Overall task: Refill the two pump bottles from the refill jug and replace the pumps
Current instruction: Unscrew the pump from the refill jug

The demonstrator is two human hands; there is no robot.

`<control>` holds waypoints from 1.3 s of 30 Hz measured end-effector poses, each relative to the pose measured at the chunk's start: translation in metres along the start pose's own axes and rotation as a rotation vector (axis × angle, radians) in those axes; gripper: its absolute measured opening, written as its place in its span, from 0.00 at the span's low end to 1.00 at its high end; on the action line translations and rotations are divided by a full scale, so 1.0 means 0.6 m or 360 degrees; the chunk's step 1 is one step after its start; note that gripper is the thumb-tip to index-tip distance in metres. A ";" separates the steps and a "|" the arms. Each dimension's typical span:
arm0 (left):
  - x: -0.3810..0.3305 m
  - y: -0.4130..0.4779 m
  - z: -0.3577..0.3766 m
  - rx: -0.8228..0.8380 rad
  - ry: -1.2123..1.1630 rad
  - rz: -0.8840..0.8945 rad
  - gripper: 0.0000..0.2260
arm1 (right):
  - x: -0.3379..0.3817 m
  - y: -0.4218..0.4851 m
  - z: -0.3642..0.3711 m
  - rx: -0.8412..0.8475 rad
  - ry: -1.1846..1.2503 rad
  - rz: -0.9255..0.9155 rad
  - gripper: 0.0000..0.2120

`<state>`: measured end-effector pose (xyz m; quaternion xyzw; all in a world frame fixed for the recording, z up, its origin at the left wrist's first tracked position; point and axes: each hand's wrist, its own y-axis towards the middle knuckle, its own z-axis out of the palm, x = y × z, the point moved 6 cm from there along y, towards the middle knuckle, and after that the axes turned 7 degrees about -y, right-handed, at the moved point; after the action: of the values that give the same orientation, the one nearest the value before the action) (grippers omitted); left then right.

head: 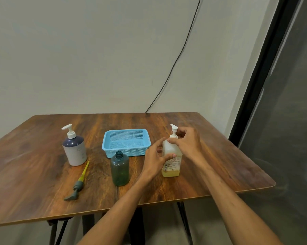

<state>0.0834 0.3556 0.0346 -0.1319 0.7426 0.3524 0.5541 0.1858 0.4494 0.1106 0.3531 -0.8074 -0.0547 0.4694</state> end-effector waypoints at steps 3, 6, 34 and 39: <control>-0.001 -0.002 -0.002 -0.0008 -0.0018 -0.0004 0.33 | -0.009 0.009 -0.005 0.0287 0.0214 0.0045 0.15; -0.002 -0.003 -0.003 -0.0014 -0.0024 0.0003 0.33 | -0.018 0.011 -0.008 0.0455 0.0475 0.0111 0.23; 0.001 -0.002 0.001 -0.0056 0.0035 0.0010 0.34 | -0.027 0.017 -0.005 0.0361 0.0289 0.0114 0.16; -0.002 -0.003 0.002 -0.0040 0.0046 0.0002 0.33 | 0.001 0.002 -0.005 -0.0049 -0.0139 -0.0041 0.15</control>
<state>0.0858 0.3549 0.0345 -0.1436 0.7460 0.3601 0.5415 0.1876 0.4504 0.1134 0.3535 -0.8217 -0.0885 0.4382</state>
